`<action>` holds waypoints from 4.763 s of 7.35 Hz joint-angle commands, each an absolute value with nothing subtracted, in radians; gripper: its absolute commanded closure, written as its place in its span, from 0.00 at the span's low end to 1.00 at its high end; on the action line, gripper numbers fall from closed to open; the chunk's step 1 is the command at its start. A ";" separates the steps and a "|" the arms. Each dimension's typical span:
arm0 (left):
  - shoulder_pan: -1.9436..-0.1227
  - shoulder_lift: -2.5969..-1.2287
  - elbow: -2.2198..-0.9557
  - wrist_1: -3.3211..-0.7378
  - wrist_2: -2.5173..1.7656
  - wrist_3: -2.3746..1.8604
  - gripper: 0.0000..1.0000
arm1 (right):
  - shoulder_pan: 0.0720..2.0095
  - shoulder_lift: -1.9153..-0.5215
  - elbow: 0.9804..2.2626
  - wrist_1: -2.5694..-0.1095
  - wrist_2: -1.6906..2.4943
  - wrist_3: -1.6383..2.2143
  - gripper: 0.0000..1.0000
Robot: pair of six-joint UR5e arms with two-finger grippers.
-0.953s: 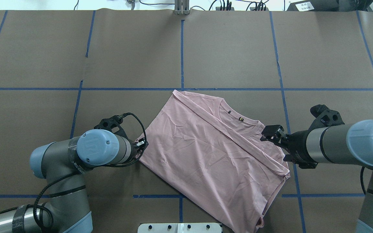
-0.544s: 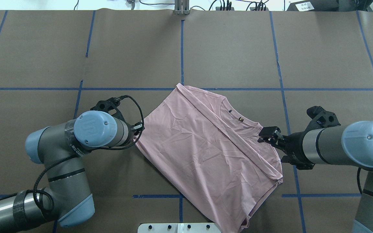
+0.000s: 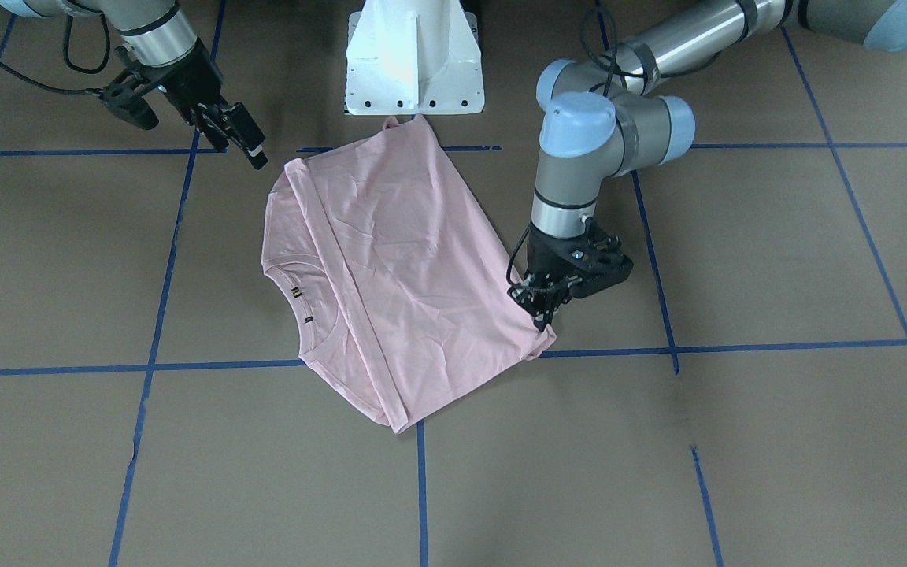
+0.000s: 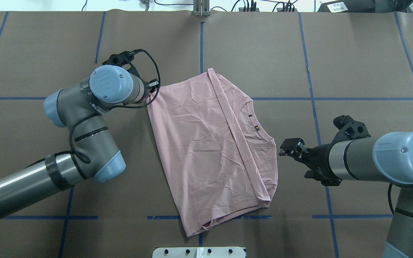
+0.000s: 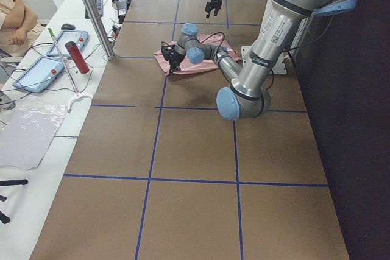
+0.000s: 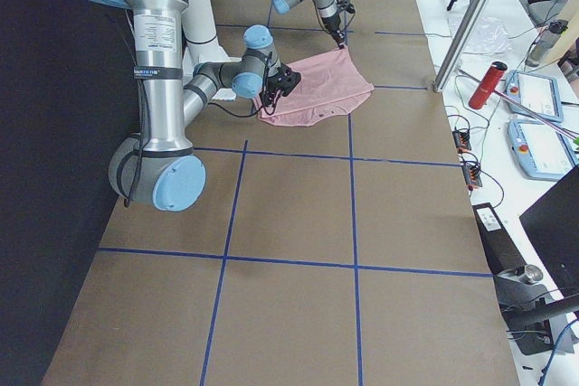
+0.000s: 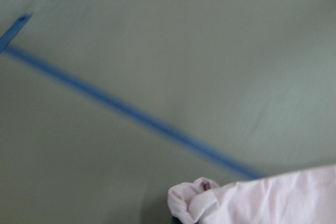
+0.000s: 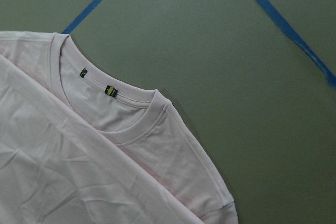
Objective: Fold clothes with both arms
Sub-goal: 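Rotate the shirt square with both grippers, left pulling its far corner, then move both grippers to the shirt's near edge corners and grasp them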
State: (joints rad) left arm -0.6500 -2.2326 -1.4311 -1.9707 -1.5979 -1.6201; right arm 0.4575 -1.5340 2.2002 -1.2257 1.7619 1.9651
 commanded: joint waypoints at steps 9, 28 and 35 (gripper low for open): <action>-0.739 -2.151 -1.462 -2.250 -1.786 -1.598 0.41 | 0.166 -1.169 1.895 -1.360 1.440 2.155 0.23; -0.562 -1.993 -1.824 -2.013 -1.784 -1.751 0.35 | 0.183 -1.193 1.979 -1.451 1.453 2.155 1.00; -0.321 -1.916 -1.913 -1.839 -1.713 -1.887 0.34 | 0.179 -1.198 1.982 -1.451 1.456 2.152 1.00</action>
